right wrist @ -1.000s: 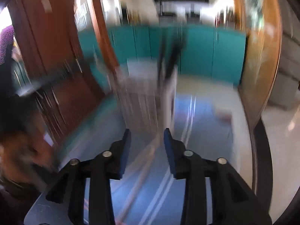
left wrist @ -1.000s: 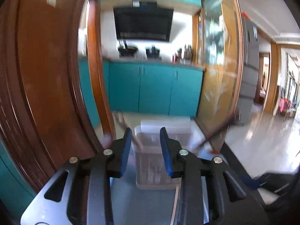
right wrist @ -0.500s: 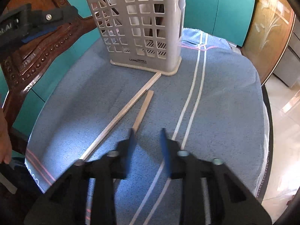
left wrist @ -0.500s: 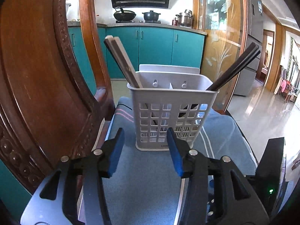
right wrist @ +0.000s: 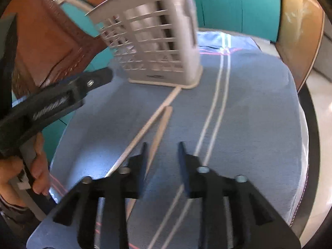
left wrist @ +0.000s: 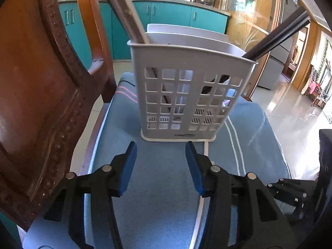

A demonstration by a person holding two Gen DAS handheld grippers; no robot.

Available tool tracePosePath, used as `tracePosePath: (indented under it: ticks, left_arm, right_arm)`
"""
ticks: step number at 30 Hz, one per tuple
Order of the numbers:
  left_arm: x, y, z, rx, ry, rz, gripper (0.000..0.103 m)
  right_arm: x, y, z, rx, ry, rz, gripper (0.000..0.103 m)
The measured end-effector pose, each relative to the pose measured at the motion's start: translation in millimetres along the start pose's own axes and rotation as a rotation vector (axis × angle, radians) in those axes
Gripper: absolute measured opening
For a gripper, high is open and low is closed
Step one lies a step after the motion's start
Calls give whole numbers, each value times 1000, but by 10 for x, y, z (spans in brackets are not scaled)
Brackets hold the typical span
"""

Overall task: Organize utensils
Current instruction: 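Lower both tools to the last two chopsticks and align over them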

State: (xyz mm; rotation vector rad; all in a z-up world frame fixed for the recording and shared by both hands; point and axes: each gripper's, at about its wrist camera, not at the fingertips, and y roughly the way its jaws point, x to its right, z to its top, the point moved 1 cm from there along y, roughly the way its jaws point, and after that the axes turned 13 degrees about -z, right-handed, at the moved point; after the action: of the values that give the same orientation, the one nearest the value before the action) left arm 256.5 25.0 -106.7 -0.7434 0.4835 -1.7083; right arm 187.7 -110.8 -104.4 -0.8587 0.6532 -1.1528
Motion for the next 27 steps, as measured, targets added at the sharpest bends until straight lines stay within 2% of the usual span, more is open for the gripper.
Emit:
tracePosePath:
  ticks: [3,5,7,8,9,16,19,21,27]
  left_arm:
    - [-6,36,-24,-10,2,7,53]
    - [-2,59,-42,-17,7,8,53]
    - [33,93,-34,-25,14,7,54]
    - [42,102,-43,-28,19,6,54]
    - [55,111,-52,-31,23,6,55]
    - [151,239,-106,-69,40,-8,57]
    - [230,301,-131,-87,58,-23,60]
    - [301,340,-154,-99,81,-26,60]
    - [476,478,-276,-148,134,-33,60]
  right_arm:
    - [-134,73,-39,-15,-45,-27,33]
    - [-212,117,-43,-5,-74,-85,32]
    - [-212,116,-46,-7,-95,-111,24]
    - [-184,112,-45,-12,-91,-117,17]
    - [-141,116,-38,-18,-82,-121,15]
    - [322,128,35,-53,62,-179,13]
    - [467,125,61,-61,131,-137,13]
    - [523,109,80,-52,159,-123,14]
    - [582,26,110,8,167,-178,15]
